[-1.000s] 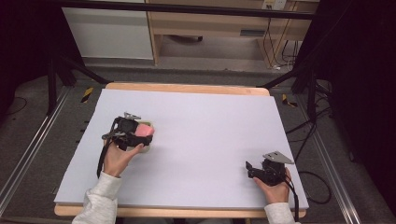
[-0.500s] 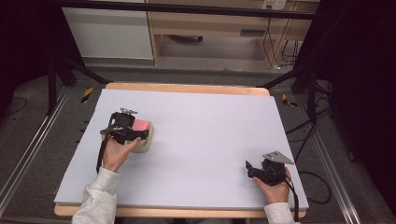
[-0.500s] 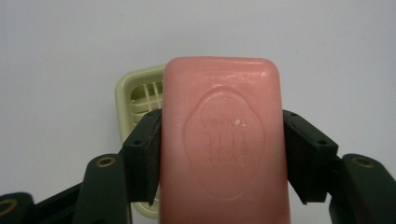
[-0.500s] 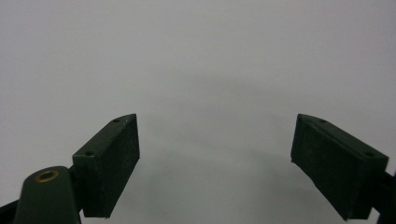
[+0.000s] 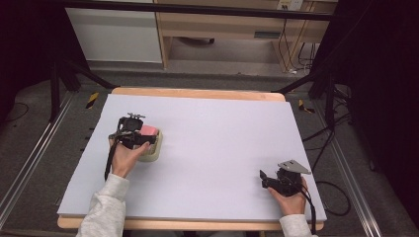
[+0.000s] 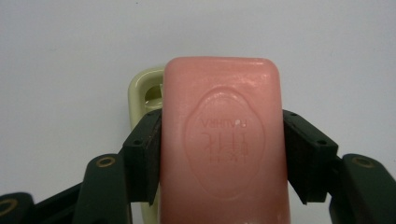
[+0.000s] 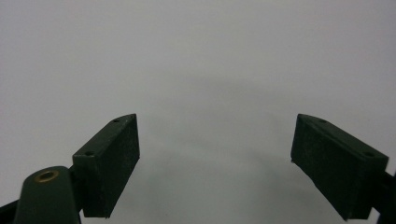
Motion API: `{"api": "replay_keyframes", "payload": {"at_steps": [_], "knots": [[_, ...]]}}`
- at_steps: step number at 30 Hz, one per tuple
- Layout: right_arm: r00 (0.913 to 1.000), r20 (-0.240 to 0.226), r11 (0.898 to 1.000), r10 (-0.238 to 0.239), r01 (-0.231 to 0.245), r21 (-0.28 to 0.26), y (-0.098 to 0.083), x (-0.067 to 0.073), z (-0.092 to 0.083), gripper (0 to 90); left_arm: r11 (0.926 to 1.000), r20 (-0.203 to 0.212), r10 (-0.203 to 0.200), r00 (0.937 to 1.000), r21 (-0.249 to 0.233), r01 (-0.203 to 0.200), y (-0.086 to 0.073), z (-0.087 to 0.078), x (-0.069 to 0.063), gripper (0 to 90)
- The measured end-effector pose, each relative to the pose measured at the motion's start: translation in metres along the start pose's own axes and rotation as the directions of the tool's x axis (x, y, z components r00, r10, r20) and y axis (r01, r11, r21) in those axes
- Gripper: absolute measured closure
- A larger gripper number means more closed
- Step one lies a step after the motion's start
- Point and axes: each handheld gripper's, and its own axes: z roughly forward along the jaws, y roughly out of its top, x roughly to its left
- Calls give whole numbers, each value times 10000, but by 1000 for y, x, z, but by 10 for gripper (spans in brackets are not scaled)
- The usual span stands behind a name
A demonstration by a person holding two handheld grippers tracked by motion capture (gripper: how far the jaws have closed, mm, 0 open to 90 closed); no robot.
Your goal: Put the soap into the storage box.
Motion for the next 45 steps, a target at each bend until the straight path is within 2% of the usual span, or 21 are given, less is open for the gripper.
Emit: {"api": "replay_keyframes", "payload": {"at_steps": [5,16,30,45], "knots": [[10000,14,10000,-63,63,-14,0,0,0,157,10000,-186,-36,9998,20,36,-1,4,2,372],[10000,26,10000,-80,80,37,0,1,1,158,9999,-181,-130,9998,68,131,-2,13,4,372],[9999,23,9999,-111,111,60,0,1,1,161,9990,-330,-103,9994,431,117,-6,25,3,371],[9998,12,9998,-173,173,105,0,1,1,160,9980,-429,-100,9990,614,126,-8,29,2,371]]}}
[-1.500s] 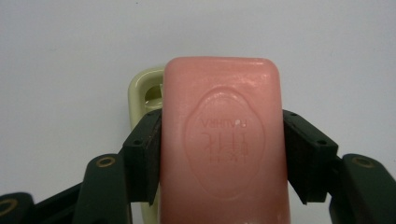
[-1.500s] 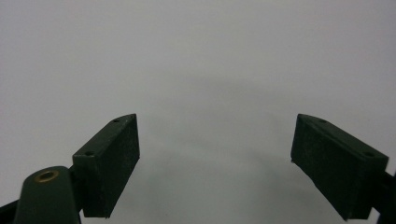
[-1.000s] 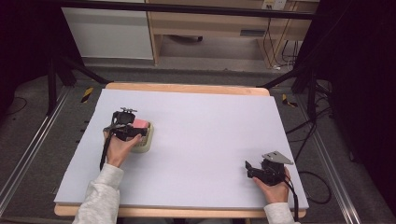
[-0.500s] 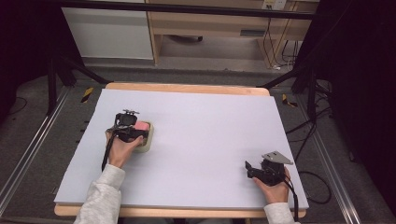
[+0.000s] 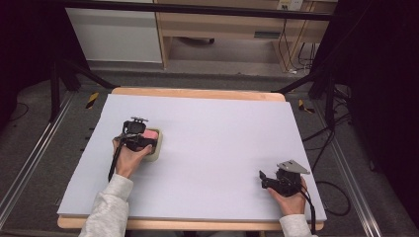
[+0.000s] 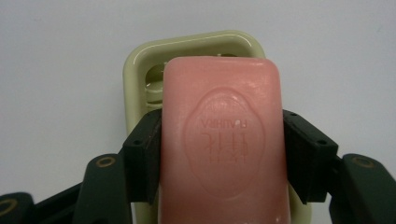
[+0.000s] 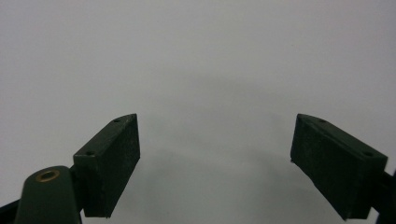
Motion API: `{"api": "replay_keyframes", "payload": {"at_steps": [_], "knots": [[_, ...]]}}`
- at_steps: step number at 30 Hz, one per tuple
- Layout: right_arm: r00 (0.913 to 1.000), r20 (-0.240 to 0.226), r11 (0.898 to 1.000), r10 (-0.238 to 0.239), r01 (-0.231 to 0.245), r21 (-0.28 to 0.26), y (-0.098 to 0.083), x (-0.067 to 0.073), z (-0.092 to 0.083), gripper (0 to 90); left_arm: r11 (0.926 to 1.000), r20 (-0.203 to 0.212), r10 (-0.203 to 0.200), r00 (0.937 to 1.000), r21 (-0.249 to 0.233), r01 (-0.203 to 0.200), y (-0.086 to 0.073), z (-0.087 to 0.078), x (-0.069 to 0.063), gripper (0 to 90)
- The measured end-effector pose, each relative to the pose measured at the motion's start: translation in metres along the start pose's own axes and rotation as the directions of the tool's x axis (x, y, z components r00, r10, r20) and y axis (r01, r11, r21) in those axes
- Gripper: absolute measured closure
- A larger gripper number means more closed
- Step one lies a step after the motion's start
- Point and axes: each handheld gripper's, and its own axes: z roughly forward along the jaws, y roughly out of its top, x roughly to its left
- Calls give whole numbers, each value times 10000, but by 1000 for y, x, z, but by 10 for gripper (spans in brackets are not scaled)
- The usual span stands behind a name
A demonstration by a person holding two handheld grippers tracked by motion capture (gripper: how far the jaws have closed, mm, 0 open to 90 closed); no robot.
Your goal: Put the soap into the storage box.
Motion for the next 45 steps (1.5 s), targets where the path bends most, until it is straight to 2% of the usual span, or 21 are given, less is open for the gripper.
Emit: {"api": "replay_keyframes", "payload": {"at_steps": [23,45], "knots": [[10000,-8,10000,-17,17,1,0,0,0,160,9998,-57,-160,9999,130,161,-2,6,2,371],[10000,4,10000,-41,41,-4,0,0,0,160,9998,-6,-88,10000,169,88,-3,6,2,367]]}}
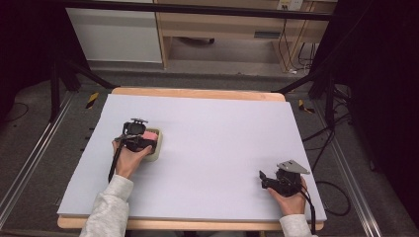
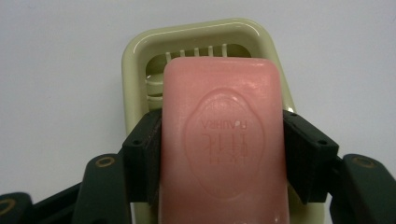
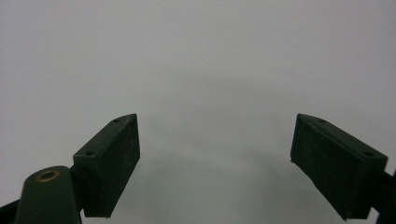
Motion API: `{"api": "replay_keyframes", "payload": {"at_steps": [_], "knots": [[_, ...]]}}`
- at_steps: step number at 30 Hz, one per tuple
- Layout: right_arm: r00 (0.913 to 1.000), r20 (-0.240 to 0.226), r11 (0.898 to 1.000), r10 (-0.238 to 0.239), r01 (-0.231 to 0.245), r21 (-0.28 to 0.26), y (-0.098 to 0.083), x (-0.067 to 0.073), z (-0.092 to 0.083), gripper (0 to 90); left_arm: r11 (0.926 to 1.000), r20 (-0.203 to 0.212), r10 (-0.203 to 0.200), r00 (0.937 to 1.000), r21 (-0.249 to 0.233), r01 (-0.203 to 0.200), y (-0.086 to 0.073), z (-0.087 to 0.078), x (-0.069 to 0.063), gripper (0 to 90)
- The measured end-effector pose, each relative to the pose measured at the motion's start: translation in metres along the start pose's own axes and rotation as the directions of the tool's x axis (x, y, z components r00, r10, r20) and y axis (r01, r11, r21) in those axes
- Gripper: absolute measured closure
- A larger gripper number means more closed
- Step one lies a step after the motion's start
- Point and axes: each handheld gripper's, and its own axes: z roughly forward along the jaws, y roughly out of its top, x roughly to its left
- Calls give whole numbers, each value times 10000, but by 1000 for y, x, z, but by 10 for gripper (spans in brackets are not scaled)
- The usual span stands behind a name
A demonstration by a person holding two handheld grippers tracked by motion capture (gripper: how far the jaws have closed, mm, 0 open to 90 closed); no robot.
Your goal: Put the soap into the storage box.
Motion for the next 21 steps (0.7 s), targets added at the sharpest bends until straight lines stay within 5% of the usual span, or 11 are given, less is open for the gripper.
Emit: {"api": "replay_keyframes", "payload": {"at_steps": [14,21], "knots": [[10000,43,10000,45,-45,-14,0,0,-1,160,9955,242,240,9994,-927,-217,2,-23,1,305],[9998,57,9998,169,-168,-66,0,-1,-2,170,9843,466,695,9965,-1658,-609,-6,-38,1,285]]}}
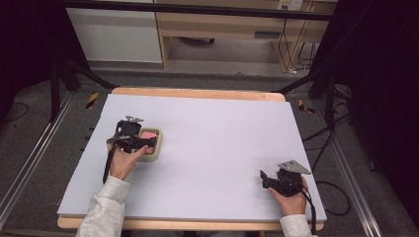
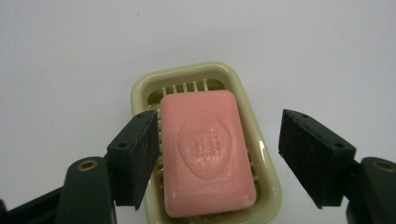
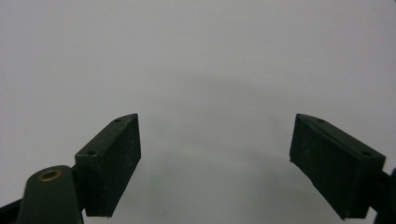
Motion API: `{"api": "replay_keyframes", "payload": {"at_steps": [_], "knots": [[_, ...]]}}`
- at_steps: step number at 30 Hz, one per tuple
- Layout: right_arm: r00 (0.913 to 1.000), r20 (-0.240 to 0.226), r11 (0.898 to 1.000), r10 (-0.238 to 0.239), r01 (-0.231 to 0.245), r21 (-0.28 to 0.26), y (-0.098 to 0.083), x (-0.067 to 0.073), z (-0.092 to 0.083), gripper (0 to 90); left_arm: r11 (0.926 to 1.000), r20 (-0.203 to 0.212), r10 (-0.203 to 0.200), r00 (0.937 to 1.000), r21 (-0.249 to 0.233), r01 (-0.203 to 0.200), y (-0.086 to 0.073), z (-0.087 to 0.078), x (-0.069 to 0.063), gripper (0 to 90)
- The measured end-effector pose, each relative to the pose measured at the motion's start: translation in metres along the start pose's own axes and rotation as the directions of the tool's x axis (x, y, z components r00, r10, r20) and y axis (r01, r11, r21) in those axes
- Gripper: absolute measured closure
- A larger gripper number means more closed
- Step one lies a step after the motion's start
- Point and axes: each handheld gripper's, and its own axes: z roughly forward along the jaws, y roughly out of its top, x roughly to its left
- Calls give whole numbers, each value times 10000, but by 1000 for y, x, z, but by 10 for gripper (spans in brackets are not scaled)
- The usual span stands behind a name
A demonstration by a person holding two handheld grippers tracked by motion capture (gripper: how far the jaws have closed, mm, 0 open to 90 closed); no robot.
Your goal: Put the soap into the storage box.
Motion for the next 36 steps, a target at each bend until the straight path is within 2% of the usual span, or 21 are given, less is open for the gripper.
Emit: {"api": "replay_keyframes", "payload": {"at_steps": [6,9,13,14,17,20,21,22,24,33,36], "knots": [[9999,3,9999,132,-132,18,0,-2,-2,184,9985,411,93,9991,-534,-71,-14,-19,5,282],[9998,-19,9998,205,-205,-5,-1,-3,-2,196,9976,429,152,9990,-679,-122,-19,-22,6,281],[9998,14,9998,204,-204,25,-1,-4,-2,202,9957,421,554,9976,-761,-521,-31,-29,9,281],[9997,-6,9997,246,-246,59,-1,-5,-2,204,9943,428,752,9963,-784,-717,-38,-33,12,282],[9997,-10,9997,246,-246,48,-1,-5,-3,207,9936,447,771,9960,-861,-731,-46,-37,15,281],[9997,-18,9997,247,-247,23,-2,-5,-3,207,9936,465,696,9965,-925,-650,-59,-41,20,280],[9997,21,9997,246,-246,20,-2,-6,-3,206,9933,366,648,9972,-977,-609,-68,-42,23,280],[9997,21,9997,246,-246,20,-2,-6,-3,206,9933,366,648,9972,-977,-609,-68,-42,23,280],[9997,15,9997,257,-257,36,-3,-7,-3,206,9922,219,557,9982,-1131,-529,-79,-45,27,280],[9995,104,9995,312,-312,71,-5,-11,-5,193,9928,178,104,9998,-1195,-82,-96,-50,41,267],[9994,155,9995,309,-309,45,-6,-11,-5,192,9938,46,-13,10000,-1114,18,-102,-49,47,266]]}}
